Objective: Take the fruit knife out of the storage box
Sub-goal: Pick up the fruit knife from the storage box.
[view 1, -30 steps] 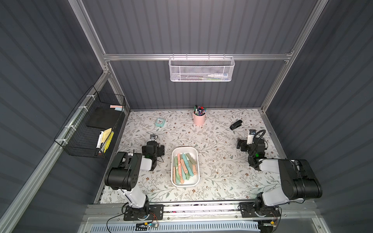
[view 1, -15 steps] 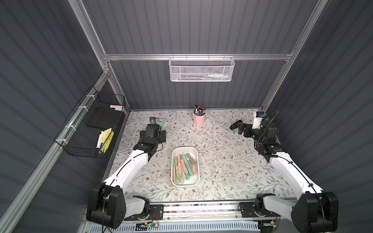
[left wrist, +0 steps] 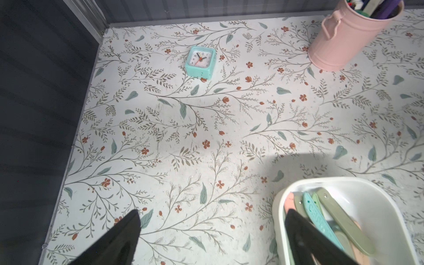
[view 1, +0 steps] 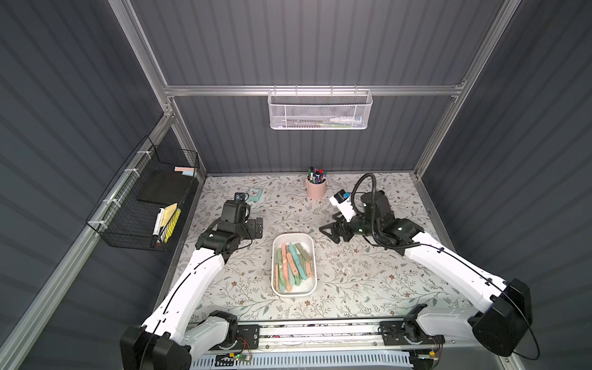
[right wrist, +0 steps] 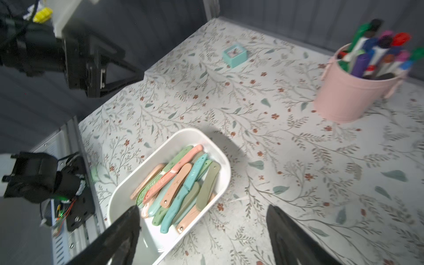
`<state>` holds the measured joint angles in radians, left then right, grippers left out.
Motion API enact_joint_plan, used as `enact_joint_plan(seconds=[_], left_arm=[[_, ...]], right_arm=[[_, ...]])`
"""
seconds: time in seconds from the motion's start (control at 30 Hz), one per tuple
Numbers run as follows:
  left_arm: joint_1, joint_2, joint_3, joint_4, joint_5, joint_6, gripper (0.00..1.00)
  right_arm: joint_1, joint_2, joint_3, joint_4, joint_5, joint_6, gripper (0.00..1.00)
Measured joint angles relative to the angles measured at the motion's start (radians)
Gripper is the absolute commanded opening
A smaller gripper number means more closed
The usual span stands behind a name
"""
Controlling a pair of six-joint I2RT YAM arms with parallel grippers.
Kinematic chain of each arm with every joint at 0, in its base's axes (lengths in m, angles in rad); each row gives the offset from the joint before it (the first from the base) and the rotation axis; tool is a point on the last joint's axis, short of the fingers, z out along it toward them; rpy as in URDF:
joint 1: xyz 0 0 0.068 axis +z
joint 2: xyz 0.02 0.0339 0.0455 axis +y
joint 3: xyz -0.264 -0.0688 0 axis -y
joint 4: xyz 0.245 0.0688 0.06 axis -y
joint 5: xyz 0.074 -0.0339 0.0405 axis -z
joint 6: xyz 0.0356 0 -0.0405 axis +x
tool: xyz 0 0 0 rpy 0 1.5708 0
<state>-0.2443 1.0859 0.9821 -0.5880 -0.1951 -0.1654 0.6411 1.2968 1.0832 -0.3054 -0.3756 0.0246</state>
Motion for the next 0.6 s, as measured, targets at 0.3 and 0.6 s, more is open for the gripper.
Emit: enact_joint_plan(seconds=[0.3,0.6], left_arm=[[0.000,-0.037,-0.001,-0.081,0.079,0.000,0.99],[0.000,-0.061,-0.037,-0.145,0.070,-0.064,0.99]], right_arm=[[0.220,0.175,0.129,-0.176,0.121,0.004,0.69],[0.355,0.448,0.402,-0.362,0.245,0.100,0.54]])
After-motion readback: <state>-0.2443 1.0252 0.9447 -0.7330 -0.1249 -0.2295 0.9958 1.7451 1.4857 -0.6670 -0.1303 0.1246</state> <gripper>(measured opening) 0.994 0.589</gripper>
